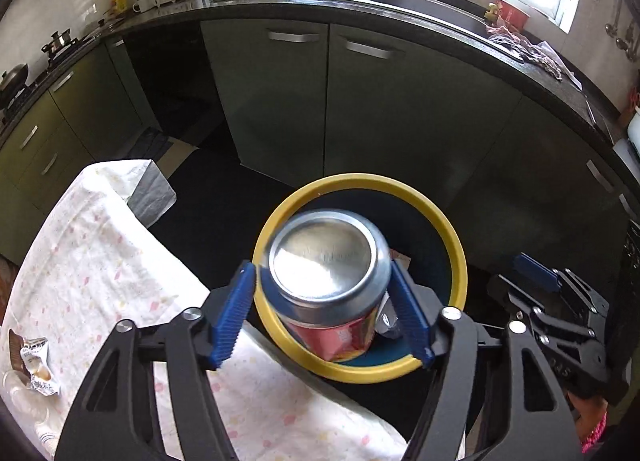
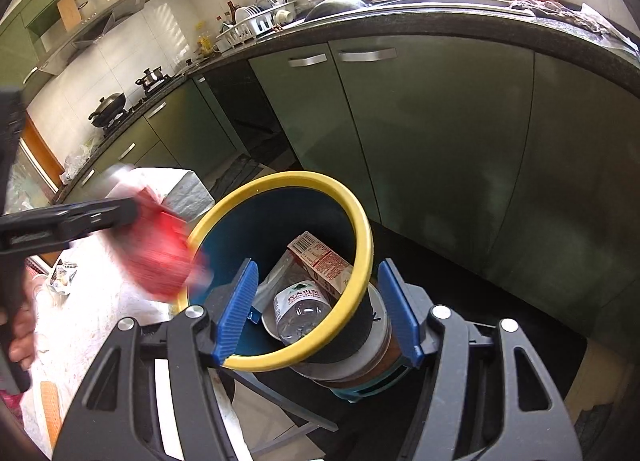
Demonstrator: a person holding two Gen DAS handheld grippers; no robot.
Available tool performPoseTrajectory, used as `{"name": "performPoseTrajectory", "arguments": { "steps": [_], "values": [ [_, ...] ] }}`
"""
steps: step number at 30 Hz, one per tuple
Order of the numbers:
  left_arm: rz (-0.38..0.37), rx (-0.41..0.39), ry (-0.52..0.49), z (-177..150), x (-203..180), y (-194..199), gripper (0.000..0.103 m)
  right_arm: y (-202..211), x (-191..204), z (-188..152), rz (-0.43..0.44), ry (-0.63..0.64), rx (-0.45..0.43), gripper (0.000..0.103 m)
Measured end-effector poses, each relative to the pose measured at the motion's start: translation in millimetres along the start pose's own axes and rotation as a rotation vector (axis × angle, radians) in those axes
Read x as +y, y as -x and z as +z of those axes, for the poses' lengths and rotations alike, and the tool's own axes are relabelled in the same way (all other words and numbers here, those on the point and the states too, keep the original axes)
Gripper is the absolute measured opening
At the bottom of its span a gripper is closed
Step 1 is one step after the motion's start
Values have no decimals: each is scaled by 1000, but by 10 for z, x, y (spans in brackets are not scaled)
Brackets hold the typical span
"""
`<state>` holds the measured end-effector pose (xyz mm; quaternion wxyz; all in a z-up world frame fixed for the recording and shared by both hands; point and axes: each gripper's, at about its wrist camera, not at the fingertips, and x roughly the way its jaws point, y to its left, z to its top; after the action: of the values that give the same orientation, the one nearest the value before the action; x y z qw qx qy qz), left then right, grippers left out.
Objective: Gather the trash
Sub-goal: 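Open the left gripper to drop the cola can into the bin, then move the right gripper to the white supplement bottle and close on it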
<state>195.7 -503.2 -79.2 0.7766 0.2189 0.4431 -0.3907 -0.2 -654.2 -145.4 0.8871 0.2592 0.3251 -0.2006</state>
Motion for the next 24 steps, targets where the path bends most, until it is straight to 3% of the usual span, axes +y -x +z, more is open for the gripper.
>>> {"name": "performPoseTrajectory", "arguments": {
  "steps": [5,8,13,18,24],
  "values": [
    [-9,-23,25,-49,104,134,75,14,40,-17,9,16,-2,61],
    [-1,-90,28,-181,250,495,87,3,82,-40,16,26,5,61],
    [30,-229,113,-664,757,1230,94,-81,260,-47,36,66,32,62],
    [158,-320,281,-1415,1485,1840,98,-140,596,-104,68,141,61,62],
    [345,-355,509,-2398,2388,2275,98,-225,1119,-213,142,244,116,62]
  ]
}}
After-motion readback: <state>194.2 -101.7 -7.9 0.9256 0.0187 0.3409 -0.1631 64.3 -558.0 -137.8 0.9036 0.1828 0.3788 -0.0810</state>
